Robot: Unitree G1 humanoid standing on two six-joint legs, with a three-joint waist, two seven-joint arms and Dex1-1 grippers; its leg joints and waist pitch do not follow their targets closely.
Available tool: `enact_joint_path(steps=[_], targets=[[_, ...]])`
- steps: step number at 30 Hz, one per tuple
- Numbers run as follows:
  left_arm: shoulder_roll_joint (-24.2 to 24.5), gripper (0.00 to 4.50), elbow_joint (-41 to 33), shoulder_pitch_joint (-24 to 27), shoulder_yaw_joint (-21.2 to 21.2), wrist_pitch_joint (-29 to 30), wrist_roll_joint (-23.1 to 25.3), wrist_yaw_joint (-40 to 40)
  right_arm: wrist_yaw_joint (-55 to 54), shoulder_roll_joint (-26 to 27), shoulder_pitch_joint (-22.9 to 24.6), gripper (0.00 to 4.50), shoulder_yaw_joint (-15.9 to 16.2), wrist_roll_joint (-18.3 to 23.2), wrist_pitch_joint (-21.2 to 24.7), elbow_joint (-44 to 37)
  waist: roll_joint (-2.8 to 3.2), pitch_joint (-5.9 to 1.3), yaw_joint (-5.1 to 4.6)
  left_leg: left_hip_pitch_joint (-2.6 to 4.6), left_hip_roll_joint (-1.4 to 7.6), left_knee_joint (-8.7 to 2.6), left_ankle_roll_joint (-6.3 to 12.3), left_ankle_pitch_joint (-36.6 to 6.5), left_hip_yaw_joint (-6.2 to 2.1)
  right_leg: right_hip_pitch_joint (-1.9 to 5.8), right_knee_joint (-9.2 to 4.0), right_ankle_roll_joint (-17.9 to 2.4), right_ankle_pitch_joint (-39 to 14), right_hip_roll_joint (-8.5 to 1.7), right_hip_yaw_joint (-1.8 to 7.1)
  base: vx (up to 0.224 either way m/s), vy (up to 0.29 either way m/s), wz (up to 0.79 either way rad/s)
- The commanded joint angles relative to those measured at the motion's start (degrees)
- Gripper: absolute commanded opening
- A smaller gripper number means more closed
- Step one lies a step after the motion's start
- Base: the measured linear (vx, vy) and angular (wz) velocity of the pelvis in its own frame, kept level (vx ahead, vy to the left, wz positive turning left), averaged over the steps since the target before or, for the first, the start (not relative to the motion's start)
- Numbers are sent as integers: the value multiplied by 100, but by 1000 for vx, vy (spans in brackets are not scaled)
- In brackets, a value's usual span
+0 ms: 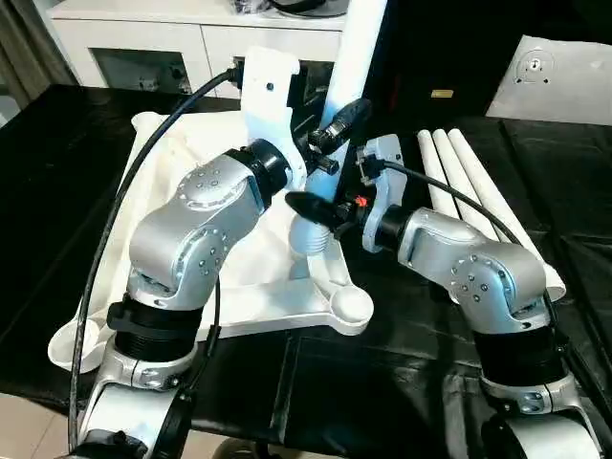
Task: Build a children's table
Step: Pick table leg
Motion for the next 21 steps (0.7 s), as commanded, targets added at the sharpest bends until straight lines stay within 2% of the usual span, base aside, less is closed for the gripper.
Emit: enact_joint_path(steps=[1, 6, 8, 11, 13, 14, 15, 17, 18, 21], targets=[[5, 181, -165, -12, 13, -45, 20, -58, 31, 41, -76, 235, -38, -13, -42, 85, -109, -486, 2, 26, 203, -350, 65, -151, -15, 372, -382, -855, -1065, -460, 282, 0, 0, 0], [-20, 180, -130, -41, 49, -26, 21, -75, 83, 32, -36, 198, -13, -24, -56, 126, -100, -485, 3, 32, 207, -351, 61, -179, -18, 370, -383, -847, -1095, -456, 278, 0, 0, 0], [-33, 180, -128, -44, 60, -12, 24, -76, 97, 42, -8, 194, -15, -32, -62, 131, -104, -488, 4, 27, 205, -349, 62, -161, -20, 376, -377, -845, -1071, -454, 280, 0, 0, 0], [-80, 180, -106, -73, 89, 32, -12, -65, 132, 59, 2, 190, -40, -33, -92, 186, -75, -493, 11, 33, 205, -346, 54, -208, -22, 370, -386, -857, -1116, -455, 275, 0, 0, 0], [-138, 180, -108, -77, 146, 90, -86, -47, 152, 67, 8, 190, -45, -43, -126, 207, -86, -491, 12, 33, 206, -347, 51, -239, -20, 372, -393, -862, -1146, -458, 275, 0, 0, 0], [-160, 180, -96, -83, 170, 104, -108, -44, 157, 70, 6, 190, -49, -53, -149, 226, -43, -500, 19, 39, 206, -344, 40, -259, -26, 371, -390, -864, -1183, -460, 273, 0, 0, 0], [-155, 180, -76, -94, 178, 105, -105, -57, 163, 67, 10, 190, -51, -69, -181, 237, -65, -503, 11, 34, 208, -345, 37, -272, -26, 375, -398, -855, -1175, -456, 271, 0, 0, 0], [-148, 180, -61, -103, 181, 103, -92, -67, 168, 64, 13, 189, -53, -81, -202, 242, -47, -503, 17, 38, 209, -346, 33, -288, -31, 369, -395, -854, -1174, -454, 269, 0, 0, 0], [-143, 180, -52, -110, 188, 109, -84, -70, 192, 52, 21, 189, -46, -98, -242, 235, -62, -502, 14, 37, 208, -347, 29, -309, -29, 370, -399, -848, -1186, -451, 269, 0, 0, 0], [-214, 180, -67, -123, 299, 204, -224, -38, 244, 33, 58, 189, -33, -105, -296, 200, -56, -509, 19, 28, 199, -339, 23, -302, -27, 379, -400, -862, -1178, -453, 266, 0, 0, 0]])
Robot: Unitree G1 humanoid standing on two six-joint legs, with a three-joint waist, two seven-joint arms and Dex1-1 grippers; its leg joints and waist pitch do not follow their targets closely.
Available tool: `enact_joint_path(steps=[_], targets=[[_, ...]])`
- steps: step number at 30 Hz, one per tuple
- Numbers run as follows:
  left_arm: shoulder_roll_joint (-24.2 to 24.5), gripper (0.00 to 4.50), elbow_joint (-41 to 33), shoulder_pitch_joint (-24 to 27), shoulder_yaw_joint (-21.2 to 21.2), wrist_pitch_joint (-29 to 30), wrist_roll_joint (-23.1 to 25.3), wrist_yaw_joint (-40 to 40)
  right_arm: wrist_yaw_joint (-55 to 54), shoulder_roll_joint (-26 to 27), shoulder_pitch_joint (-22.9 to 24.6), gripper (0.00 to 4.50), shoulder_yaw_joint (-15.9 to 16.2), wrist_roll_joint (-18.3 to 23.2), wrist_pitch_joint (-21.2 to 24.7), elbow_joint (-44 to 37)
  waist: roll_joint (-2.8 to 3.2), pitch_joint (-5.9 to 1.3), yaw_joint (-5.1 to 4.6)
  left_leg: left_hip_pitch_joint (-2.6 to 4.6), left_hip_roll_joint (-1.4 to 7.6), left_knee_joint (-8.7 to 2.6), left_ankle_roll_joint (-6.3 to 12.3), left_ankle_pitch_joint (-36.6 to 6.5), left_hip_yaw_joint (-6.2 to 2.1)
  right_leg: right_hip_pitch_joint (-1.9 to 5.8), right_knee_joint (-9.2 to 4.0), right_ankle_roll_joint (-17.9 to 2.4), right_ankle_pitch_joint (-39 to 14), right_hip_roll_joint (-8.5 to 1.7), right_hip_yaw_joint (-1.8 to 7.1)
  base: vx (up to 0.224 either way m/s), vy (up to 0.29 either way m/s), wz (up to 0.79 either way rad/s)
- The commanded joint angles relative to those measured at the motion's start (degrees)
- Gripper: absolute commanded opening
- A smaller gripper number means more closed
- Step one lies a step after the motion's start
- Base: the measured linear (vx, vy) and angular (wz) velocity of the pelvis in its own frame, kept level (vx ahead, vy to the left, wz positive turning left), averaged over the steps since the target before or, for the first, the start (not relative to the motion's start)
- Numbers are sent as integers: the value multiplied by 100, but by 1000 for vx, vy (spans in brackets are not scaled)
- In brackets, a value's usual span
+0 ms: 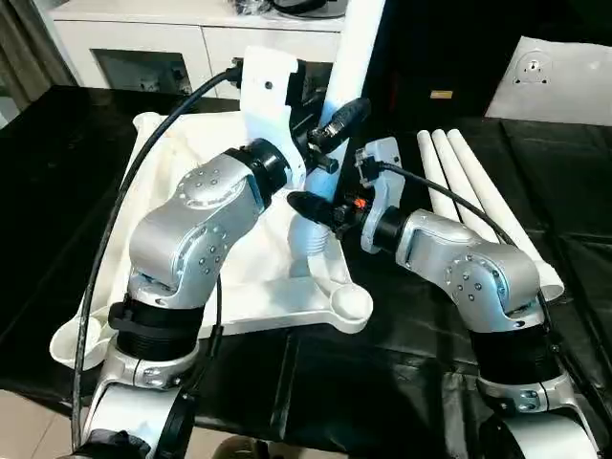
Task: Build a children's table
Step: Pick table leg
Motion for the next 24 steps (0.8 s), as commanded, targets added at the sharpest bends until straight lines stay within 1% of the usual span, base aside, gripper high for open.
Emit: enact_joint_path(steps=[1, 2, 3, 4, 5, 6, 7, 8, 9, 11, 12, 13, 14, 15, 16, 17, 18, 19, 20, 21, 22, 23, 24], targets=[[-65, 236, -122, -91, 146, 59, -286, -71, 76, -6, 47, 189, -33, 5, -98, 7, -59, -509, 8, 29, 199, -342, 21, -328, -27, 379, -399, -868, -1205, -451, 266, 0, 0, 0], [-39, 236, -220, -84, 116, 62, -398, -262, 91, -9, 74, 189, -27, -6, -118, -4, -43, -518, 15, 34, 201, -340, 28, -313, -32, 378, -396, -876, -1186, -451, 264, 0, 0, 0], [-55, 250, -265, -74, 119, 76, -487, -344, 99, -10, 86, 189, -21, -12, -129, -3, -28, -519, 22, 36, 202, -338, 24, -317, -31, 373, -394, -882, -1181, -458, 266, 0, 0, 0], [-102, 253, -379, -33, 137, 143, -710, -510, 108, -8, 110, 189, -7, -30, -156, 0, -28, -520, 23, 31, 196, -335, 26, -319, -26, 374, -392, -911, -1148, -455, 266, 0, 0, 0], [-118, 261, -435, -15, 137, 167, -795, -592, 109, -3, 116, 189, -4, -41, -167, 7, -17, -530, 31, 29, 206, -335, 20, -278, -34, 382, -373, -964, -1049, -462, 265, 0, 0, 0], [-127, 273, -477, 2, 133, 187, -850, -641, 102, 4, 122, 189, -7, -49, -169, 11, -27, -533, 29, 28, 213, -333, 32, -253, -35, 385, -361, -1012, -953, -459, 264, 0, 0, 0], [-129, 294, -542, 27, 120, 229, -942, -719, 103, 1, 133, 189, 1, -66, -182, 11, -14, -523, 24, 31, 210, -336, 48, -288, -32, 374, -374, -1029, -944, -445, 260, 0, 0, 0], [-129, 297, -574, 36, 117, 262, -1004, -765, 105, -1, 133, 189, 5, -76, -189, 14, -2, -523, 25, 35, 212, -335, 45, -319, -33, 378, -369, -1037, -962, -449, 260, 0, 0, 0], [-136, 297, -631, 62, 116, 274, -1066, -822, 119, -3, 149, 189, 13, -87, -207, 9, -20, -512, 13, 32, 199, -336, 52, -382, -25, 381, -390, -1006, -1055, -440, 259, 0, 0, 0], [-106, 308, -756, 131, 92, 289, -1198, -1021, 103, 0, 193, 189, 12, -119, -232, 9, -20, -504, 15, 36, 201, -342, 30, -461, -23, 379, -413, -946, -1292, -448, 262, 0, 0, 0], [-121, 323, -789, 148, 112, 301, -1263, -1058, 73, -16, 209, 189, 12, -163, -244, 21, 18, -502, 18, 41, 204, -347, 2, -490, -33, 373, -412, -920, -1367, -446, 258, 0, 0, 0], [-125, 334, -803, 153, 138, 295, -1318, -1083, 70, -23, 219, 189, 4, -168, -246, 29, 2, -502, 10, 41, 202, -348, -4, -500, -28, 371, -426, -900, -1387, -439, 257, 0, 0, 0], [-130, 334, -805, 152, 158, 288, -1348, -1086, 73, -28, 223, 189, -2, -168, -247, 33, -6, -504, 9, 45, 203, -355, -20, -518, -32, 374, -424, -881, -1402, -434, 256, 0, 0, 0], [-146, 340, -810, 160, 188, 231, -1351, -1070, 83, -25, 241, 189, -10, -168, -286, 30, 32, -507, 10, 50, 203, -351, -31, -537, -36, 369, -414, -880, -1376, -431, 255, 0, 0, 0], [-169, 340, -850, 175, 299, 169, -1467, -1079, 2, 0, 281, 189, -39, -219, -371, 6, 16, -505, 1, 43, 201, -350, -34, -564, -34, 371, -422, -884, -1363, -431, 256, 0, 0, 0], [-213, 346, -871, 175, 408, 116, -1532, -1024, -44, 5, 307, 189, -41, -306, -532, -12, 19, -504, 2, 45, 203, -356, -36, -589, -36, 372, -426, -888, -1378, -435, 255, 0, 0, 0], [-262, 359, -898, 182, 534, 95, -1632, -963, -168, 19, 338, 189, -72, -375, -583, -37, 5, -506, 0, 39, 203, -353, -44, -588, -32, 376, -431, -883, -1367, -439, 258, 0, 0, 0], [-284, 372, -912, 188, 584, 87, -1669, -934, -218, 24, 354, 189, -85, -402, -600, -50, 6, -506, 1, 40, 199, -349, -57, -569, -32, 378, -423, -889, -1349, -436, 257, 0, 0, 0], [-309, 372, -945, 207, 719, 62, -1754, -877, -296, 17, 384, 189, -108, -451, -628, -83, -4, -507, -2, 41, 200, -352, -71, -565, -31, 379, -423, -896, -1342, -431, 256, 0, 0, 0], [-319, 381, -986, 234, 847, 40, -1831, -834, -350, 0, 414, 189, -125, -487, -641, -121, 3, -510, -3, 45, 197, -351, -74, -562, -33, 378, -416, -901, -1314, -426, 253, 0, 0, 0], [-309, 380, -995, 244, 875, 38, -1846, -829, -357, -1, 423, 189, -139, -483, -633, -140, 3, -510, -3, 45, 197, -351, -74, -562, -33, 378, -416, -901, -1314, -426, 253, 0, 0, 0], [-232, 380, -1072, 319, 1091, 25, -1965, -796, -413, -7, 491, 189, -256, -446, -567, -290, 15, -511, -19, 43, 188, -346, -65, -581, -32, 386, -414, -866, -1291, -417, 254, 0, 0, 0], [-103, 380, -1158, 439, 1197, 32, -1957, -786, -434, -55, 590, 189, -295, -469, -563, -478, -2, -510, -25, 43, 189, -348, -38, -569, -28, 383, -421, -831, -1279, -407, 255, 0, 0, 0]])
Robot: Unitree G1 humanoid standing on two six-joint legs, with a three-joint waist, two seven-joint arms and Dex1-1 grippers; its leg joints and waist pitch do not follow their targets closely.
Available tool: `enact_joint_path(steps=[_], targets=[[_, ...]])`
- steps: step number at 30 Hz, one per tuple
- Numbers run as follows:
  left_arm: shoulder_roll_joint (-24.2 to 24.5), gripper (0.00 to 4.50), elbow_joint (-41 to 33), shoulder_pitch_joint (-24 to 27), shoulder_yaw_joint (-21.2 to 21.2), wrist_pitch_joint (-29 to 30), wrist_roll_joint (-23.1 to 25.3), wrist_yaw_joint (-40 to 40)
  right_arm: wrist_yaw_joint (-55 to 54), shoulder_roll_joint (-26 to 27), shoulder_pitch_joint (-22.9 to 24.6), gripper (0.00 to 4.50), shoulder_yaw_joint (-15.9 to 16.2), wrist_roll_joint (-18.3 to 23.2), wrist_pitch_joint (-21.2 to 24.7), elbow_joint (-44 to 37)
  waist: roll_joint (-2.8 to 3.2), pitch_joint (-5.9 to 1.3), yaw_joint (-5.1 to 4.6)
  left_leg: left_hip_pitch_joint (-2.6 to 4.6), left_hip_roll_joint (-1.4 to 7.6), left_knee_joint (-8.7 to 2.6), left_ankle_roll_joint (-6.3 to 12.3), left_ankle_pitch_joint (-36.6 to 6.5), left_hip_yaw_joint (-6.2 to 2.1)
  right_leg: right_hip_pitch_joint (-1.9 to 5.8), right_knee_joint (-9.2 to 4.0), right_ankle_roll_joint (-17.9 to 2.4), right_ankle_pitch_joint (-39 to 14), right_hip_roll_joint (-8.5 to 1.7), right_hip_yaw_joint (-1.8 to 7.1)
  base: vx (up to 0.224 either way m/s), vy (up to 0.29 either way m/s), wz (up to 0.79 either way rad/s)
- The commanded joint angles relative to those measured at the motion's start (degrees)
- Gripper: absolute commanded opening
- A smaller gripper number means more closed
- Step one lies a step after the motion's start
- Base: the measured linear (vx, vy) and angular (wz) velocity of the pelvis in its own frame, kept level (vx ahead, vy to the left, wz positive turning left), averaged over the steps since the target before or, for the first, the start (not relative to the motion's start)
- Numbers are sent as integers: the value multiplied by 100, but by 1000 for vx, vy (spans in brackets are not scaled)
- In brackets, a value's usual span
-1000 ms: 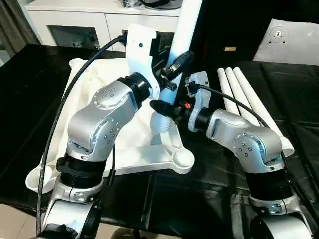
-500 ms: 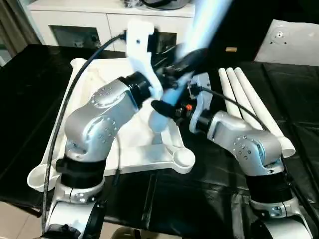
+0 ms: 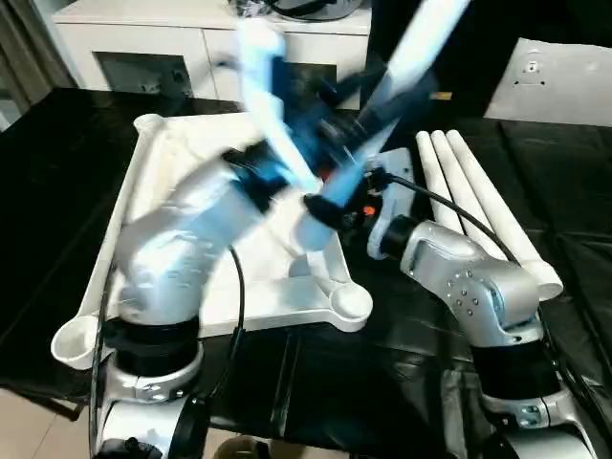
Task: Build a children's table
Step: Pick table leg
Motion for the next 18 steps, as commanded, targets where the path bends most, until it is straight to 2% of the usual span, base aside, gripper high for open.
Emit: enact_joint_path(steps=[1, 3, 4, 5, 6, 7, 8, 9, 10, 11, 12, 13, 14, 16, 17, 18], targets=[[162, 379, -156, 153, 214, -9, -68, 61, -71, -56, 76, 189, -147, -23, -10, -342, -13, -497, -5, 40, 191, -355, -44, -598, -34, 373, -412, -829, -1301, -409, 254, 0, 0, 0], [502, 379, -252, 454, 190, 47, 203, 7, -194, -123, 233, 189, -193, -121, -38, -613, -11, -494, -19, 50, 195, -368, -48, -600, -35, 355, -422, -722, -1406, -393, 248, 0, 0, 0], [714, 379, -320, 673, 86, 14, 464, -48, -272, -144, 328, 189, -226, -133, -13, -763, -2, -485, -20, 54, 204, -377, -61, -628, -41, 347, -416, -692, -1447, -398, 250, 0, 0, 0], [974, 379, -359, 945, -118, -76, 924, -29, -344, -186, 437, 189, -230, -174, 11, -940, 3, -480, -32, 58, 218, -397, -79, -675, -52, 335, -421, -608, -1540, -396, 249, 0, 0, 0], [974, 379, -359, 945, -118, -76, 924, -29, -344, -186, 437, 189, -230, -174, 11, -940, 7, -475, -40, 57, 224, -406, -82, -705, -58, 336, -425, -557, -1569, -397, 253, 0, 0, 0], [1284, 379, -421, 1400, -443, -252, 1592, 120, -451, -254, 631, 189, -191, -243, 88, -1230, 13, -469, -56, 67, 225, -413, -105, -753, -61, 326, -441, -464, -1657, -392, 256, 0, 0, 0], [1284, 379, -421, 1400, -443, -252, 1592, 120, -451, -254, 631, 189, -191, -243, 88, -1230, 18, -464, -68, 68, 215, -410, -118, -778, -46, 318, -447, -444, -1694, -391, 260, 0, 0, 0], [1446, 379, -469, 1733, -653, -141, 1843, 346, -563, -307, 807, 189, -111, -354, 173, -1480, 6, -472, -60, 93, 218, -410, -143, -841, -45, 302, -451, -456, -1783, -399, 262, 0, 0, 0], [1425, 379, -465, 1793, -645, -152, 1870, 400, -590, -311, 838, 189, -86, -386, 180, -1513, 13, -462, -66, 86, 216, -414, -153, -874, -45, 299, -454, -463, -1821, -398, 263, 0, 0, 0], [1288, 379, -440, 2181, -588, -227, 2046, 748, -762, -336, 1039, 189, 76, -595, 227, -1727, -12, -462, -67, 60, 229, -419, -183, -869, -56, 317, -444, -487, -1793, -402, 262, 0, 0, 0], [1139, 379, -401, 2596, -496, -480, 2234, 1001, -876, -333, 1228, 189, 217, -710, 260, -1910, -32, -435, -74, 49, 213, -428, -176, -956, -44, 306, -492, -447, -1952, -408, 262, 0, 0, 0], [1095, 379, -391, 2811, -470, -603, 2365, 1120, -959, -292, 1311, 189, 234, -727, 310, -1975, -56, -429, -94, 39, 210, -434, -174, -1021, -41, 311, -513, -409, -2096, -409, 262, 0, 0, 0], [1095, 379, -391, 2811, -470, -603, 2365, 1120, -959, -292, 1311, 189, 234, -727, 310, -1975, -33, -437, -111, 54, 195, -433, -169, -1144, -43, 292, -541, -314, -2390, -416, 263, 0, 0, 0], [1014, 379, -504, 3299, -412, -806, 2693, 1477, -1031, -245, 1619, 189, 362, -885, 16, -2216, -75, -420, -137, 46, 196, -440, -155, -1271, -59, 265, -577, -201, -2596, -402, 256, 0, 0, 0], [1016, 379, -533, 3360, -417, -829, 2751, 1510, -1049, -258, 1688, 189, 402, -973, -124, -2229, -63, -402, -131, 78, 193, -438, -150, -1442, -59, 223, -617, -85, -2893, -406, 251, 0, 0, 0], [1036, 379, -622, 3520, -450, -882, 2902, 1570, -1099, -314, 1879, 189, 507, -1246, -542, -2230, -76, -404, -132, 69, 201, -439, -159, -1504, -73, 207, -637, 6, -3059, -427, 244, 0, 0, 0]])
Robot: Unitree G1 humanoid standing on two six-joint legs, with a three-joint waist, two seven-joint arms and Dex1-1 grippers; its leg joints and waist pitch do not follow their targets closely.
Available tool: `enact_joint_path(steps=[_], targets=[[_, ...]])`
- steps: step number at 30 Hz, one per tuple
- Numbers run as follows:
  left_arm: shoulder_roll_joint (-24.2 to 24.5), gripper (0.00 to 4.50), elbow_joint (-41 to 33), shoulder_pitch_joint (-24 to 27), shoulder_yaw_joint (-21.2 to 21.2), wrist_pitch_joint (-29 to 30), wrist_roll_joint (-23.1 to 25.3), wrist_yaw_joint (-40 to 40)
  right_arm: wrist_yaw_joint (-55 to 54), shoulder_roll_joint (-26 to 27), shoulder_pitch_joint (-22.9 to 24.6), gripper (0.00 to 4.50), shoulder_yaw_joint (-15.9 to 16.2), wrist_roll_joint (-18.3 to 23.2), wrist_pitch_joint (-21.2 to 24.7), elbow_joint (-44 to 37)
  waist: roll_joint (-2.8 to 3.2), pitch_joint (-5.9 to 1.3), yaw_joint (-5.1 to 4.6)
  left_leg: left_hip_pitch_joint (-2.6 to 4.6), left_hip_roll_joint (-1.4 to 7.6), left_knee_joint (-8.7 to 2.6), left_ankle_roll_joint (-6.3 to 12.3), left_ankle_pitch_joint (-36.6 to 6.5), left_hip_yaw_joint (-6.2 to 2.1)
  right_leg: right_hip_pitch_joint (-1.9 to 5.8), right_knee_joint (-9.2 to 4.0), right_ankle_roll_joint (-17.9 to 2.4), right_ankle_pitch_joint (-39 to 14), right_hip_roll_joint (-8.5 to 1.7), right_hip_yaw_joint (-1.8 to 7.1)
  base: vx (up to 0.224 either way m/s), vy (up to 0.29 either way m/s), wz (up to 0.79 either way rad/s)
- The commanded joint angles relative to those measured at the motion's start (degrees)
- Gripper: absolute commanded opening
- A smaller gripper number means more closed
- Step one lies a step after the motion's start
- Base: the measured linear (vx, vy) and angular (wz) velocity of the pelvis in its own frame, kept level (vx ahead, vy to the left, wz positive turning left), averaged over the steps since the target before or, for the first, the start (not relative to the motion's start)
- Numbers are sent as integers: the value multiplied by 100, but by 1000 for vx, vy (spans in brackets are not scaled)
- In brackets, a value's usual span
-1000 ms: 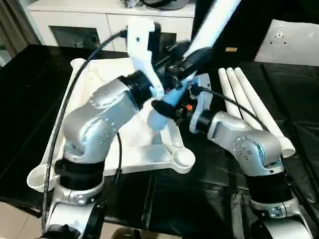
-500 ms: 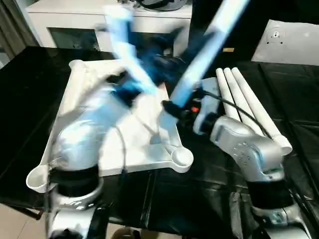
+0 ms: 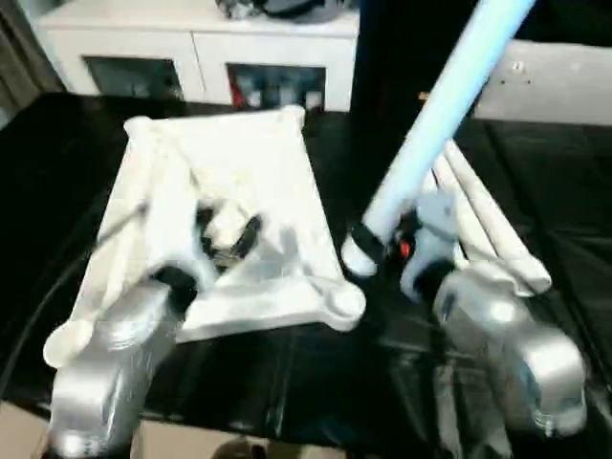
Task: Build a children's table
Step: Pick table leg
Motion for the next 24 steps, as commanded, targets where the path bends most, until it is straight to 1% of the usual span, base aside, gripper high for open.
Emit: enact_joint_path(steps=[1, 2, 3, 5, 6, 7, 8, 9, 10, 11, 12, 13, 14, 15, 16, 17, 18, 19, 20, 21, 22, 23, 24], targets=[[39, 379, -241, 116, -14, -144, 256, 82, -51, -12, 121, 189, 59, -193, -427, -170, -24, -357, -22, 84, 179, -432, -157, -1648, -65, 165, -655, 57, -3253, -413, 235, 0, 0, 0], [39, 379, -241, 116, -14, -144, 256, 82, -51, -12, 121, 189, 59, -193, -427, -170, -20, -366, -24, 99, 175, -430, -148, -1687, -73, 159, -661, 90, -3281, -410, 230, 0, 0, 0], [43, 379, -301, 176, -60, -159, 266, 46, -85, 89, 213, 189, -55, -71, -397, -170, -17, -356, -31, 99, 175, -439, -136, -1781, -85, 140, -670, 114, -3282, -401, 224, 0, 0, 0], [32, 379, -367, 244, -117, -176, 248, 0, -96, 197, 296, 189, -166, 57, -344, -135, -18, -349, -47, 109, 174, -455, -153, -1982, -106, 130, -679, 122, -3306, -393, 205, 0, 0, 0], [32, 379, -410, 316, -174, -267, 194, -116, 112, 200, 351, 189, -172, 226, -347, -100, 4, -352, -44, 122, 179, -462, -149, -2090, -124, 129, -689, 114, -3303, -403, 200, 0, 0, 0], [26, 379, -427, 341, -177, -232, 147, -137, 193, 197, 393, 189, -139, 244, -423, -112, -5, -356, -41, 99, 169, -461, -113, -2120, -116, 154, -676, 107, -3311, -435, 213, 0, 0, 0], [21, 379, -436, 356, -176, -201, 117, -144, 239, 199, 425, 189, -117, 250, -476, -129, -46, -364, 0, 62, 129, -421, 59, -1982, -66, 181, -690, 24, -3531, -582, 316, 0, 0, 0], [40, 379, -417, 357, -187, -163, 185, -96, 249, 292, 481, 189, -142, 354, -440, -137, -75, -374, 69, -15, 96, -323, 307, -1619, -51, 241, -735, -64, -3849, -792, 475, 0, 0, 0], [54, 379, -403, 360, -199, -174, 266, -81, 274, 369, 531, 189, -155, 447, -451, -134, -83, -378, 116, -44, 101, -229, 451, -1439, -75, 253, -789, -103, -4058, -951, 584, 0, 0, 0], [63, 379, -395, 363, -210, -203, 300, -96, 318, 366, 556, 189, -117, 470, -453, -136, -148, -361, 184, -136, 126, 69, 684, -1113, -186, 300, -911, -90, -4654, -1355, 826, 0, 0, 0], [63, 379, -393, 370, -209, -202, 347, -89, 363, 360, 591, 189, -67, 502, -394, -135, -140, -353, 215, -249, 176, 359, 757, -907, -365, 341, -974, -132, -4925, -1675, 1049, -10, 87, -1], [111, 379, -401, 374, -226, -277, 457, -80, 362, 369, 612, 189, -48, 501, -380, -128, -20, -363, 219, -121, 175, 415, 564, -966, -367, 230, -1002, -196, -5035, -1478, 1289, -9, 140, -18], [197, 379, -437, 387, -259, -253, 537, -99, 352, 382, 622, 189, -44, 482, -376, -122, 21, -344, 172, 104, 172, 47, 193, -1240, -328, 75, -853, -355, -4514, -761, 1052, -9, 140, -18], [250, 379, -461, 396, -280, -235, 587, -114, 348, 395, 629, 189, -50, 475, -384, -116, 121, -348, 23, 461, 316, -390, -506, -2063, -224, -314, -464, -138, -2895, 150, 517, -54, 153, -36], [260, 379, -469, 401, -284, -231, 595, -117, 349, 389, 628, 189, -46, 462, -397, -114, 198, -402, 29, 504, 473, -465, -769, -2350, -187, -340, -384, -21, -2216, 169, 398, -64, 140, -36], [278, 379, -511, 436, -296, -208, 608, -121, 373, 320, 616, 189, -7, 355, -499, -98, 337, -431, 34, 459, 846, -753, -1110, -2550, -225, -315, -7, 101, -1209, 174, 163, -64, 140, -36], [171, 379, -596, 515, -225, -161, 528, -38, 474, 287, 607, 189, -32, 384, -578, -90, 411, -402, 109, 203, 1400, -1137, -1003, -2205, -241, -203, 580, 283, -603, 42, -65, -54, 119, -45], [74, 379, -686, 569, -149, -128, 444, 22, 535, 244, 585, 189, -30, 382, -617, -93, 391, -449, 174, 248, 1600, -1170, -838, -1724, -228, -250, 684, 237, -504, -26, -150, -59, 60, -51], [57, 379, -762, 594, -135, -40, 424, 52, 597, 221, 562, 189, -39, 410, -644, -97, 473, -438, 276, 211, 1622, -1090, -632, -1383, 22, -339, 914, 142, -623, -91, -300, -59, 60, -51], [57, 379, -765, 595, -135, -36, 424, 52, 599, 220, 561, 189, -39, 411, -646, -98, 460, -447, 301, 333, 1542, -1008, -267, -1645, 165, -226, 920, 113, -856, -218, -342, -46, -10, -62], [62, 379, -804, 602, -137, 20, 431, 54, 628, 203, 545, 189, -38, 416, -663, -100, 443, -447, 339, 418, 1497, -987, -150, -1921, 242, -206, 887, 96, -890, -266, -338, -55, -74, -76], [85, 379, -836, 614, -186, 61, 475, 45, 630, 183, 519, 189, -60, 408, -663, -99, 325, -481, 314, 603, 1392, -907, -8, -2083, 324, -193, 696, 115, -756, -405, -184, -55, -74, -76], [83, 379, -876, 632, -242, 58, 470, 14, 614, 137, 458, 189, -84, 372, -605, -91, 37, -473, 334, 78, 503, -508, -66, -2246, 281, 273, 65, 433, -896, -662, 259, -81, -111, -62]])
